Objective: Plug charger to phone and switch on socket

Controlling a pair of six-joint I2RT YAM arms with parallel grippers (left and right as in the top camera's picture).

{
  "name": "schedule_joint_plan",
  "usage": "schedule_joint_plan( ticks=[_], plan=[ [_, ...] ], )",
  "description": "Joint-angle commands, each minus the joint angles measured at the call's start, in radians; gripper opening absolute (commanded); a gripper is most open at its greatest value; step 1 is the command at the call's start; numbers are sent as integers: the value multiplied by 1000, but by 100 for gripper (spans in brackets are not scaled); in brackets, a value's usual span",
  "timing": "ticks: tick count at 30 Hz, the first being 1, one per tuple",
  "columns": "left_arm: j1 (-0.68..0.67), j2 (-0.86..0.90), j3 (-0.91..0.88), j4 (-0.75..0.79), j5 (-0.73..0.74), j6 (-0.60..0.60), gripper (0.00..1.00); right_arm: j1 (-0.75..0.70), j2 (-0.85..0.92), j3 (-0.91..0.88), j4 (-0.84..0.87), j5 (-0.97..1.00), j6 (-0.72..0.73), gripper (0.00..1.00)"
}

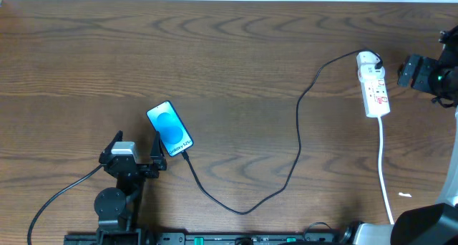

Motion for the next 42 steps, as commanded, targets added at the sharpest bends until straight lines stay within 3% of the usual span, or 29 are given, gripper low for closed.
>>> schedule_joint_plan(
  ticks=[1, 30, 35, 42],
  plan=[
    [-4, -5, -12, -41, 35, 2, 90, -6, -9, 1, 0, 8, 9, 99],
    [-4, -5, -12, -41, 35, 2, 90, 13, -55, -24, -12, 40, 14, 99],
    [-4, -5, -12, -41, 35, 3, 90, 72, -171, -144, 185, -52, 14, 99],
    [-4, -5, -12, -41, 35, 3, 90, 204, -372, -454, 530, -64, 17, 99]
  ],
)
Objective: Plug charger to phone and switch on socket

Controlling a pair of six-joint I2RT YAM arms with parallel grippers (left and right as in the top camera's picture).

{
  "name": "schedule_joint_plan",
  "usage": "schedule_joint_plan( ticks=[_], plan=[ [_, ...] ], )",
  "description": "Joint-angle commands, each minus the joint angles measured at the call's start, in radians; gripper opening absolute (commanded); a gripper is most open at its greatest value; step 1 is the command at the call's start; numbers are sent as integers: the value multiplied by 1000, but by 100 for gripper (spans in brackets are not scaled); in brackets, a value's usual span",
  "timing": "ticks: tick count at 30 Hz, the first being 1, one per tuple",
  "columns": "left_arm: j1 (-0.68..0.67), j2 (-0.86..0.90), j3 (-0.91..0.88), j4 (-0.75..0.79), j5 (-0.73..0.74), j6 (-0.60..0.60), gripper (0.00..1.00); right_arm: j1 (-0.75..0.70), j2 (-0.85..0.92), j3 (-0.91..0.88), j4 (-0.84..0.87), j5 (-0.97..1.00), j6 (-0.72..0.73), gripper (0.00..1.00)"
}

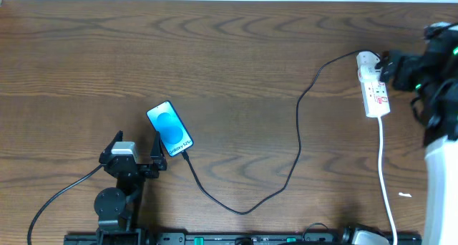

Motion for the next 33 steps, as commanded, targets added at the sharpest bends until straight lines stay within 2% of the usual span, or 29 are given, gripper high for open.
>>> schedule_joint_plan(
  ticks=[1, 7, 18, 28, 33],
  plan=[
    [-4, -5, -13, -40, 33, 2, 90, 68, -98, -169, 134, -24, 9, 99],
    [-4, -5, -13, -40, 33, 2, 90, 156, -256, -449, 414, -25, 9, 99],
    [-4, -5, -13, -40, 33, 2, 90, 222, -526, -841, 782, -24, 9, 99],
    [-4, -5, -13, -40, 33, 2, 90, 227, -832, -1173, 925, -21, 9, 99],
    [-4, -5, -13, -40, 33, 3, 90, 227, -972, -1191, 783, -4, 0, 99]
  ],
)
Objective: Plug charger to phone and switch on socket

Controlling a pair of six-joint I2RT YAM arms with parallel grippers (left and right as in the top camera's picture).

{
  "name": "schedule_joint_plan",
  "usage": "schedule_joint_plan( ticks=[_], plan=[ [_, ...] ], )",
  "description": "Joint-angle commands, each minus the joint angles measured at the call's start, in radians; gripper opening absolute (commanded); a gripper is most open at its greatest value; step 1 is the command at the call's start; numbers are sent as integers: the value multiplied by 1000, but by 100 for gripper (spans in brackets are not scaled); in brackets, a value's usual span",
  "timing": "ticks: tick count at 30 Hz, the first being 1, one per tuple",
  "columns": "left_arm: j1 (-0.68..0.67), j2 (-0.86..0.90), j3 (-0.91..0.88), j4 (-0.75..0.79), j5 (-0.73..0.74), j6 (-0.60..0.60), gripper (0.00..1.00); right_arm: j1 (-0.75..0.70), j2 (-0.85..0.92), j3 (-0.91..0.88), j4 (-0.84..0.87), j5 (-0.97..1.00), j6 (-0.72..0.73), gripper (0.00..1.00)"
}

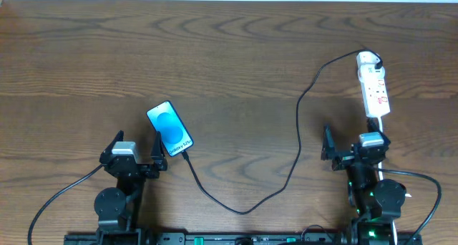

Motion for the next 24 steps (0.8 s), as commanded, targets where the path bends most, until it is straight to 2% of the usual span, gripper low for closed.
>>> schedule_joint_plan(
  ticks=[1, 11, 14, 24],
  plan=[
    [-4, -6, -14, -39, 24, 3, 90, 6, -95, -1, -63, 20, -2, 99],
    [-4, -6, -14, -39, 24, 3, 90, 6, -290, -1, -362, 31, -2, 99],
    [-4, -6, -14, -39, 24, 2, 90, 6, -345, -1, -372, 46, -3, 99],
    [-4, -6, -14, -39, 24, 3, 89, 6, -343, -1, -372, 53, -2, 99]
  ],
)
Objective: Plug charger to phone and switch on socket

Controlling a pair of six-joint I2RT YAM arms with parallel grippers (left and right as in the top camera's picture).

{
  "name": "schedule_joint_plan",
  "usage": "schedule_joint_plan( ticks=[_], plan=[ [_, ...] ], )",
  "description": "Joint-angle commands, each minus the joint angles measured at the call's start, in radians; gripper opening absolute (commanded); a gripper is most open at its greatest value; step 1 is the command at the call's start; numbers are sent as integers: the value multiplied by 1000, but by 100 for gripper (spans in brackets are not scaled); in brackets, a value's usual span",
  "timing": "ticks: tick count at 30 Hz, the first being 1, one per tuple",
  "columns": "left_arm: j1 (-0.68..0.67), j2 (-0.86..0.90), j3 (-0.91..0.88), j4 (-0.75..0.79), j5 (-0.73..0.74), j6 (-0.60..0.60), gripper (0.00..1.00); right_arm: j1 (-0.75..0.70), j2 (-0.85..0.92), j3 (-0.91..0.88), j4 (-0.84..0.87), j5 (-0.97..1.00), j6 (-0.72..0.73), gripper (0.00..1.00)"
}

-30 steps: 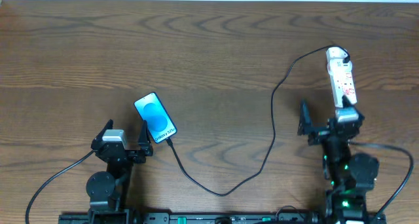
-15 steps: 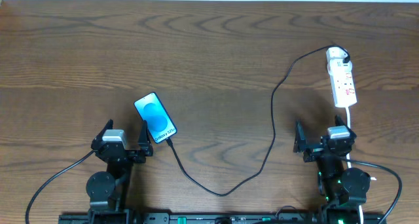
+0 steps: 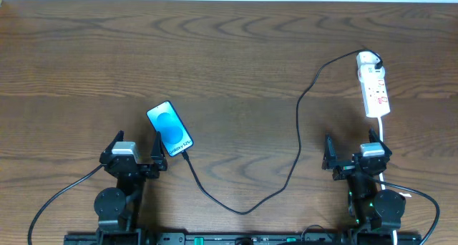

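Note:
The phone (image 3: 170, 129) lies face up with a blue screen, left of centre. A black charger cable (image 3: 298, 130) runs from its near end in a loop across the table to a plug (image 3: 368, 59) at the far end of the white power strip (image 3: 375, 87). My left gripper (image 3: 136, 146) rests open at the front edge, just in front of the phone and not touching it. On the right, near the front edge, my right gripper (image 3: 356, 150) is open, in front of the strip and apart from it.
The strip's white lead (image 3: 383, 141) runs toward the front edge past the right arm. Black arm cables trail off the front at both sides. The brown wooden table (image 3: 229, 51) ends at a pale strip along the back.
My right arm has shifted slightly right and toward the front edge, still open. Phone, cable, strip and left arm stay as they were.
My right arm first stood at the far right beside the power strip. Then its gripper was at the strip's far end, by the plug. Later it was back at the front of the table, open, where it remains. The cable stayed in the phone throughout.

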Motion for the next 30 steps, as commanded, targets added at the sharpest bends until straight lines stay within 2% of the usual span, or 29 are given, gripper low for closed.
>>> schedule_joint_plan(
  ticks=[1, 8, 16, 30],
  plan=[
    [-4, -6, -14, -39, 23, 3, 90, 6, -8, -1, -6, 17, -1, 99],
    [-4, -6, -14, -39, 23, 2, 90, 6, -8, -1, -7, 27, 11, 99],
    [-4, -6, -14, -39, 23, 2, 90, 7, -8, -1, -16, 145, 153, 99],
    [-4, -6, -14, -39, 23, 3, 90, 76, -8, -1, -15, 185, 155, 99]
  ],
)
